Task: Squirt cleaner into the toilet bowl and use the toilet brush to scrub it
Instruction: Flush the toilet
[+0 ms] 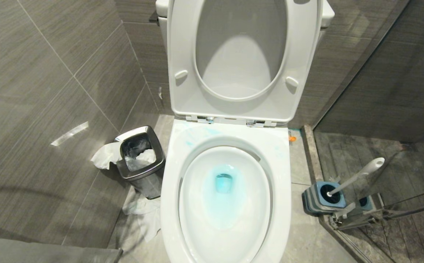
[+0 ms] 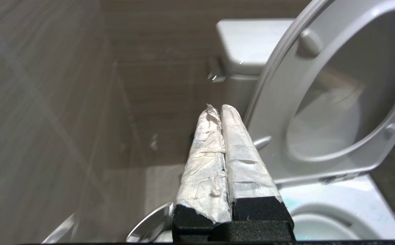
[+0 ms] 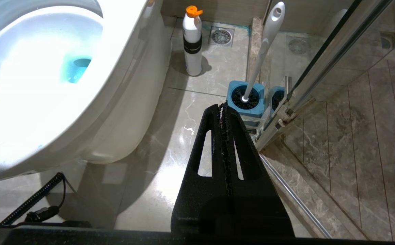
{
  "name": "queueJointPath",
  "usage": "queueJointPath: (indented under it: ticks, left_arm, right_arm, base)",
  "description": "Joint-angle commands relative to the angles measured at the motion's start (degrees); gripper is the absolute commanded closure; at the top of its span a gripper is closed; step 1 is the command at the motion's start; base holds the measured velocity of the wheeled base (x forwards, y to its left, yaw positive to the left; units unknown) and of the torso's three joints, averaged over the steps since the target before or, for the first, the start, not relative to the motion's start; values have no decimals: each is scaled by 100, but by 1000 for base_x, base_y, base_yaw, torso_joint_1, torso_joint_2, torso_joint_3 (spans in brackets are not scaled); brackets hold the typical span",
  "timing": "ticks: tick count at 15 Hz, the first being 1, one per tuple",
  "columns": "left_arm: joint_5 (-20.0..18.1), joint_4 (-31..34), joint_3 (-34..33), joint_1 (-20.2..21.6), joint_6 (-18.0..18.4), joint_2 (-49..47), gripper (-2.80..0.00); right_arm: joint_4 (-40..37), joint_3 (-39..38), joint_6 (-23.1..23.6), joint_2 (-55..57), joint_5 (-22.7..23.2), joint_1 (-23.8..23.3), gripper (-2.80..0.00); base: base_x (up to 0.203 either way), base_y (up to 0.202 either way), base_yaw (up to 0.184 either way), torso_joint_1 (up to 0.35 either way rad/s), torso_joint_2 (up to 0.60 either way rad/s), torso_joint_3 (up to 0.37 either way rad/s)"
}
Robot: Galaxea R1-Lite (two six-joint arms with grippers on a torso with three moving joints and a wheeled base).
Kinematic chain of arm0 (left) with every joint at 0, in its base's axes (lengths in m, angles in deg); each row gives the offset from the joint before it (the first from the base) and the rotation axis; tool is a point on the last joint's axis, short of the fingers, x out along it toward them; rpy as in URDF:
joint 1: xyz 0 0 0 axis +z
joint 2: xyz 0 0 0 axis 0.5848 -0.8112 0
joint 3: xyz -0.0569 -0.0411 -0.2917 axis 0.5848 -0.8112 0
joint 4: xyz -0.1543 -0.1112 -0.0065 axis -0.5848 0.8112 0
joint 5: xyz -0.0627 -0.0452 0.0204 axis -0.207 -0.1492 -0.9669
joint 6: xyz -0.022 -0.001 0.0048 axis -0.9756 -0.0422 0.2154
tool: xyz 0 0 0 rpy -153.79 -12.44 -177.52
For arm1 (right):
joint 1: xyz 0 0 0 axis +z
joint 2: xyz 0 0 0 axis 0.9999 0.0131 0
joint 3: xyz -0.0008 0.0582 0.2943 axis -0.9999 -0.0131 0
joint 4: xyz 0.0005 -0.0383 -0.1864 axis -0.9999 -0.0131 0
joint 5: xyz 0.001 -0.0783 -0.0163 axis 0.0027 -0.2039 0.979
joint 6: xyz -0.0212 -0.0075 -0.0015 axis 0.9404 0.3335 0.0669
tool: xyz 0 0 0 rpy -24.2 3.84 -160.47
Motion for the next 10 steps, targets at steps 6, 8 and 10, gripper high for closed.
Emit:
queueJointPath:
  ticks: [6, 8, 10]
  left_arm:
    - [386, -912, 1619, -477, -197, -2044, 0]
    - [565, -824, 2550, -546, -203, -2645, 0]
    - [625, 157, 2895, -605, -176, -2809, 0]
  right_arm:
    - [2, 5, -2, 7, -1, 0, 0]
    - [2, -2, -2, 7, -1, 0, 0]
    - [2, 5, -2, 7, -1, 0, 0]
  base:
    - [0, 0, 0, 0, 0, 0]
    - [0, 0, 0, 0, 0, 0]
    - [0, 0, 0, 0, 0, 0]
